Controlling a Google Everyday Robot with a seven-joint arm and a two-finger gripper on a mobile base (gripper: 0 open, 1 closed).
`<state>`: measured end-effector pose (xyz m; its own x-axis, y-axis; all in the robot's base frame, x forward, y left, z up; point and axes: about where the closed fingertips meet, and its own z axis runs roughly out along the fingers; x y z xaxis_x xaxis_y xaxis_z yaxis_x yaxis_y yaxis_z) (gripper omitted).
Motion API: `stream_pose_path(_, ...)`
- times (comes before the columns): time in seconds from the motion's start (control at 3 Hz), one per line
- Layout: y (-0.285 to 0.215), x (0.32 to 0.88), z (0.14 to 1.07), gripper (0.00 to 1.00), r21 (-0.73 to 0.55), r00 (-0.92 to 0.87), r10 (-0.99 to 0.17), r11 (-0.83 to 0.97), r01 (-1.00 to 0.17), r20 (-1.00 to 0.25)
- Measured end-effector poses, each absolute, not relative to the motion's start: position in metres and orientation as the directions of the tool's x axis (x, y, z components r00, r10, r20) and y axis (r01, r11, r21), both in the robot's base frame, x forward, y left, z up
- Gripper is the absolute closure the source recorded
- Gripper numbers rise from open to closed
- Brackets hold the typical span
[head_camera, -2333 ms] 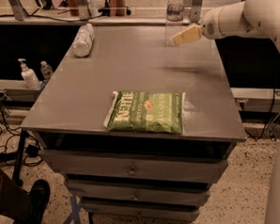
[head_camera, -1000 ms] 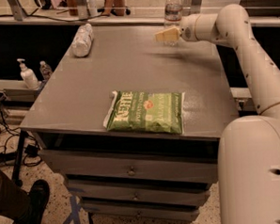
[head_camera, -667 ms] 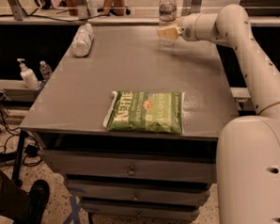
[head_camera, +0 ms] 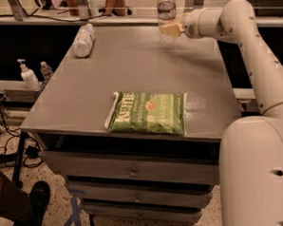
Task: Knock water bottle over
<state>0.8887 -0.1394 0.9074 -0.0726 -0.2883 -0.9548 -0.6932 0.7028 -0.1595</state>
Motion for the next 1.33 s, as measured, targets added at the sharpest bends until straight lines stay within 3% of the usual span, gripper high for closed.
stream_pose_path(0.33,-0.125,0.867,0.924,1.00,-0.208,-0.055,-0.367,0.640,-0.740,-0.929)
stream_pose_path(0.67,-0.105,0.823,0.937,1.00,-0.288,-0.018,-0.519,0.501,-0.816,-0.855)
stream_pose_path(1.33,-0.082,0.741,0.925,1.00,-0.411,0.175,-0.813,0.085,-0.908,-0.555)
